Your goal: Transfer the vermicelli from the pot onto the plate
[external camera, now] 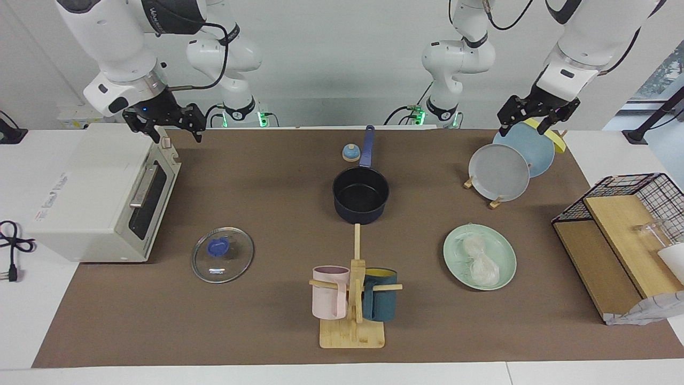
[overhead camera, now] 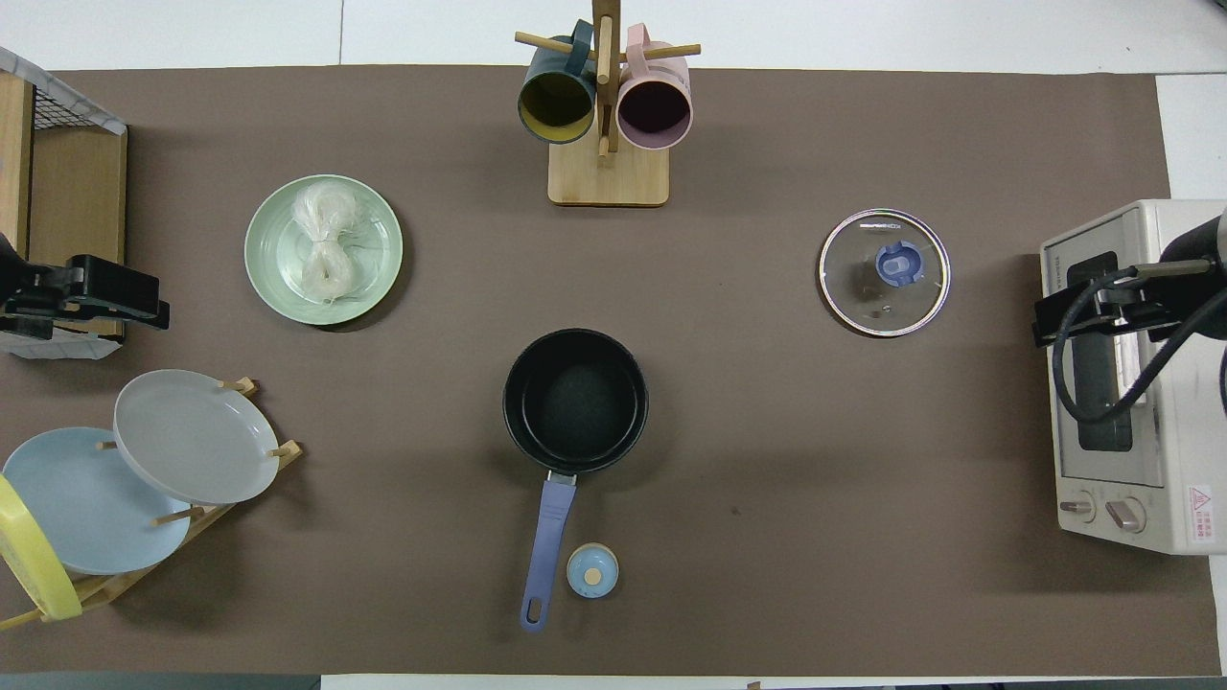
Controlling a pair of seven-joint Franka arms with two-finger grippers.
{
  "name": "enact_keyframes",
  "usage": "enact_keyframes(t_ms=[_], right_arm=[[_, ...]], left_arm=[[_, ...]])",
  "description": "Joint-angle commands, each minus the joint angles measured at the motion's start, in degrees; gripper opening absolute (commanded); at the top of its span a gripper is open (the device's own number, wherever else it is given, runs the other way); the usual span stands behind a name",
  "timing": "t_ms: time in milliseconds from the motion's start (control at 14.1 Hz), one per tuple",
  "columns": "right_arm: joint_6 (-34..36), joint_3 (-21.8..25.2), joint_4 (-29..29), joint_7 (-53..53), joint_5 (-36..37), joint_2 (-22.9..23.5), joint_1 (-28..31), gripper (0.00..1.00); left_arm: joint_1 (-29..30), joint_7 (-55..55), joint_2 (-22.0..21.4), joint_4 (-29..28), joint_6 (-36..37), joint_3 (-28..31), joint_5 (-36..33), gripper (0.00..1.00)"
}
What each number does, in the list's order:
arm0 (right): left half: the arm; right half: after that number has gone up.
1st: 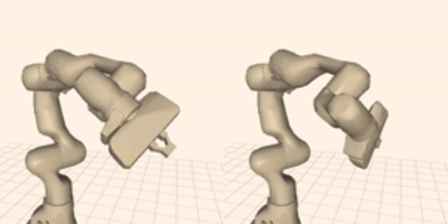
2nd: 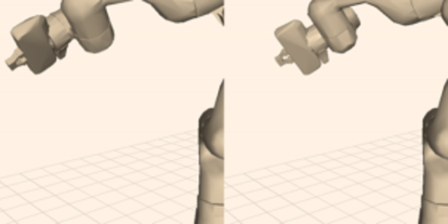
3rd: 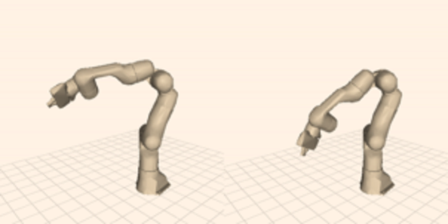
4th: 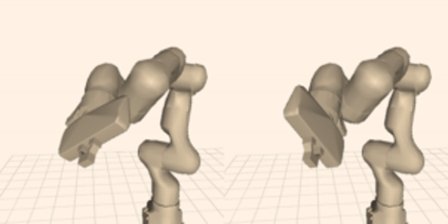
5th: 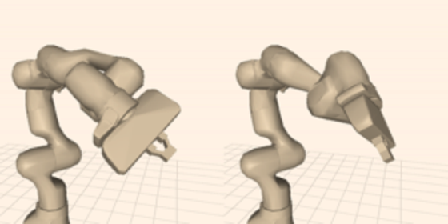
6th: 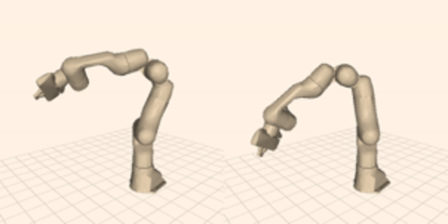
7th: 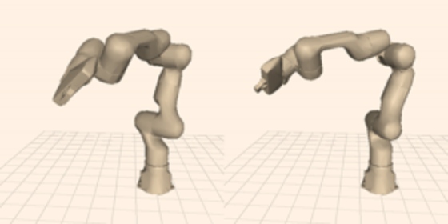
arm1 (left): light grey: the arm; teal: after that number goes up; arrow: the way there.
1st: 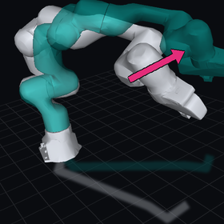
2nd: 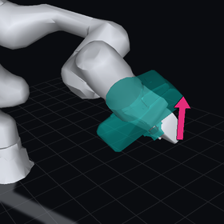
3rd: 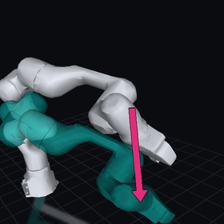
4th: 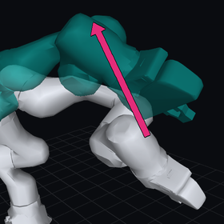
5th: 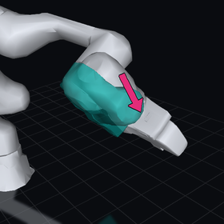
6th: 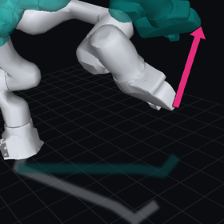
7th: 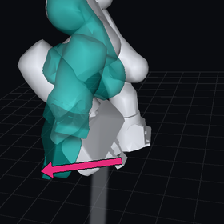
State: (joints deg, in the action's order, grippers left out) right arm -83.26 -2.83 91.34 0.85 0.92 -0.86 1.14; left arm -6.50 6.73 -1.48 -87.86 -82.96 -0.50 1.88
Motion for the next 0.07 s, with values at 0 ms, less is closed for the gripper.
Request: enact_keyframes(t_ms=[0], right_arm=[[-1.37, -0.69, 1.03, -0.5, 0.14, -0.9, 0.71, 1.0]], left_arm=[[0.35, 0.66, 0.6, 1.2, 1.57, -0.55, 0.06, 1.0]])
